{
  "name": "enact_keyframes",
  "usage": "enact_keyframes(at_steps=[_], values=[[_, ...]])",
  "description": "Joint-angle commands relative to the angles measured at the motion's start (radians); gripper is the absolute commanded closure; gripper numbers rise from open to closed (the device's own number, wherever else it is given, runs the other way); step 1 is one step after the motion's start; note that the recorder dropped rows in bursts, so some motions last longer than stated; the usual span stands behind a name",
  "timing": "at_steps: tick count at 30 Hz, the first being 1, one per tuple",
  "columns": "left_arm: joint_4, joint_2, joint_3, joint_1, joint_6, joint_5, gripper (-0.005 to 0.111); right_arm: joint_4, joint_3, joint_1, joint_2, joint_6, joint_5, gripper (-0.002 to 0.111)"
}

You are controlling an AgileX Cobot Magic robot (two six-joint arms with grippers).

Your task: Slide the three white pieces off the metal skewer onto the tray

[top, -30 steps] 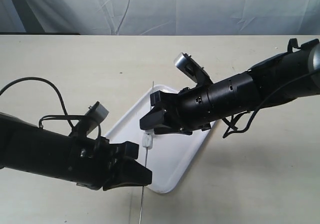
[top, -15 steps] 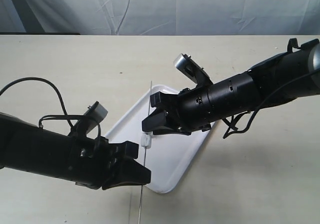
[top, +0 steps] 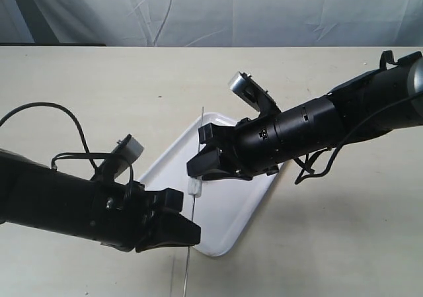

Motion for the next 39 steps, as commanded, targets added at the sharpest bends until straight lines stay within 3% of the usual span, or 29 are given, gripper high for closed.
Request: enact_keyframes(at_steps=[1,20,27,39], values=[[-0.008,-0.006,-0.002,-0.001,0.011,0.02,0.107,-0.006,-0.005,0.001,0.0,-0.008,0.005,0.077],[-0.008,-0.006,-0.002,-0.001,0.03,0.022,0.107,-0.006,-0.005,0.001,0.0,-0.009,-0.026,0.083],[-0.008,-0.006,0.002,-0.001,0.03,0.103,0.107,-0.006,-0.005,0.001,0.0,-0.011,-0.078,0.083],[-0.008,-0.006,0.125,-0.001,0.037,0.154,0.107,-0.018,-0.069,0.001,0.0,-0.009,-0.184,0.083]])
